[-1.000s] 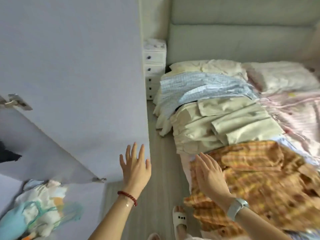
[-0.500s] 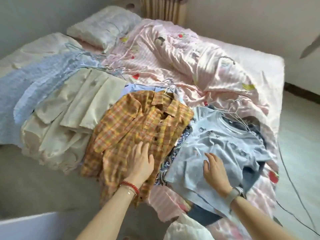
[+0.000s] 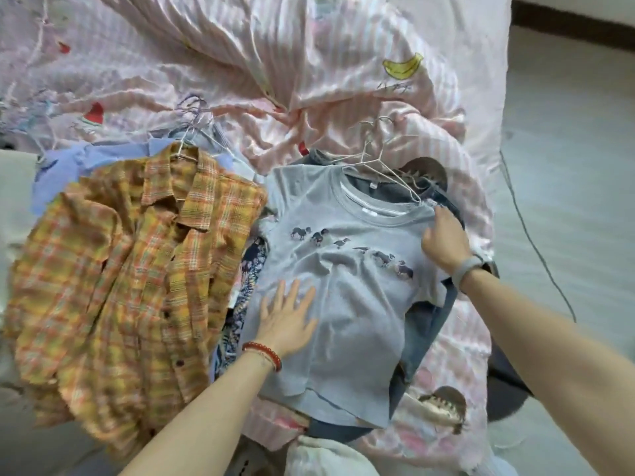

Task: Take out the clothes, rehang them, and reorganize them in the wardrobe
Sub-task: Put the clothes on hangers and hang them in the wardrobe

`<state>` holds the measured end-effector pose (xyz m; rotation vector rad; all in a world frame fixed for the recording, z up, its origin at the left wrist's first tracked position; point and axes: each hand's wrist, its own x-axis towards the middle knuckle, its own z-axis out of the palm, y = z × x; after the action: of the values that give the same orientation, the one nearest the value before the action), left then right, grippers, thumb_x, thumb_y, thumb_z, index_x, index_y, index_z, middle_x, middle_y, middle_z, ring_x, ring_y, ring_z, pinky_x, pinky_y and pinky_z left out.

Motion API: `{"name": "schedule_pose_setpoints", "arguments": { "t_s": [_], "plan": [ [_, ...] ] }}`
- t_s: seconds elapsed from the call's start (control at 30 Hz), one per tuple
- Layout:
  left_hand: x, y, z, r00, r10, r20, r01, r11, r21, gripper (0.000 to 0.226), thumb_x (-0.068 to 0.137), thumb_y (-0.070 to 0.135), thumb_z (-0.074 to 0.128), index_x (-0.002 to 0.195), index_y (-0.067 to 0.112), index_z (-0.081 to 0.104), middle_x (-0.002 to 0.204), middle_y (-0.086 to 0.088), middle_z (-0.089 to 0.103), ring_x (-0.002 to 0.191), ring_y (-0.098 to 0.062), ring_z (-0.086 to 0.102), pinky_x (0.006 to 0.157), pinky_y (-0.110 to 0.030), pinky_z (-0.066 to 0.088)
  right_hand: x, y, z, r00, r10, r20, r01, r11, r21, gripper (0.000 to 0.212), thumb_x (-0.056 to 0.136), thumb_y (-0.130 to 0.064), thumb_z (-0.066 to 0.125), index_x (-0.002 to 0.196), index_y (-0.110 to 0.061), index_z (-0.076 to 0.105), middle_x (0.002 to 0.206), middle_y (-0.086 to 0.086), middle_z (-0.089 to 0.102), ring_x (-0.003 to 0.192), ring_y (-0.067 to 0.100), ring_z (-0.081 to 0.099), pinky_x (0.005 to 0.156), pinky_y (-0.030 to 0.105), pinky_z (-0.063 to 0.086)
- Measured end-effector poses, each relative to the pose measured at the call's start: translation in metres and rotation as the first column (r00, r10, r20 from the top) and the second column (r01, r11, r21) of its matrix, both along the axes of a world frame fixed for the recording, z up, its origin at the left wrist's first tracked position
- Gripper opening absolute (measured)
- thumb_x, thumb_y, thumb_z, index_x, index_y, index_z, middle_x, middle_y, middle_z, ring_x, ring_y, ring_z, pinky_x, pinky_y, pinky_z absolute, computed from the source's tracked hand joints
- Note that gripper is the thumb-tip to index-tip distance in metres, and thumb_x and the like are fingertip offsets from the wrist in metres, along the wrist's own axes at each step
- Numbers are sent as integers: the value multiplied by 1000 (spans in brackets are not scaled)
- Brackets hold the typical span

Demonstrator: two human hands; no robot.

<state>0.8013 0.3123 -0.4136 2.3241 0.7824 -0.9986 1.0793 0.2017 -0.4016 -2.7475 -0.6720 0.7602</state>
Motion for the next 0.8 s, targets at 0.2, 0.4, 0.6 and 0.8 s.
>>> {"name": "schedule_pose_setpoints", "arguments": {
  "t_s": [0.2, 0.4, 0.6, 0.8],
  "plan": [
    [-2, 3, -17, 995, -66, -73, 64, 997, -33, 60, 96, 49, 24, 146, 34, -6, 154, -1, -18, 140, -25, -21, 111, -49, -12, 17, 7, -32, 997, -66, 49, 68, 997, -40, 37, 93, -24, 39, 125, -8, 47, 123, 27, 46, 117, 42, 40, 99, 51, 34],
    [26, 23, 5, 999, 48, 16, -47, 996, -76, 46, 96, 35, 36, 141, 24, 33, 155, -3, 15, 142, -24, 13, 115, -46, 14, -8, -8, -34, 976, -205, 71, 177, 942, 284, 25, 94, -23, 46, 99, -2, 58, 102, 22, 52, 101, 36, 46, 88, 46, 32],
    [75, 62, 43, 804, 133, 579, -294, 936, 194, 61, 95, 23, 43, 147, 19, 11, 156, -6, 7, 143, -24, 4, 115, -40, 8, -27, -35, -12, 968, -206, 142, 128, 896, 426, 19, 87, -20, 57, 73, -11, 47, 74, 6, 47, 75, 24, 43, 74, 37, 27],
    [113, 82, 61, 898, -24, 439, -84, 971, 226, 46, 99, 33, 30, 144, 27, 22, 151, 1, 25, 142, -20, 8, 110, -53, -7, -26, -41, 19, 958, -176, 226, 44, 870, 492, 20, 83, -28, 51, 71, -11, 49, 72, 4, 47, 72, 20, 43, 74, 37, 27]
  ]
}}
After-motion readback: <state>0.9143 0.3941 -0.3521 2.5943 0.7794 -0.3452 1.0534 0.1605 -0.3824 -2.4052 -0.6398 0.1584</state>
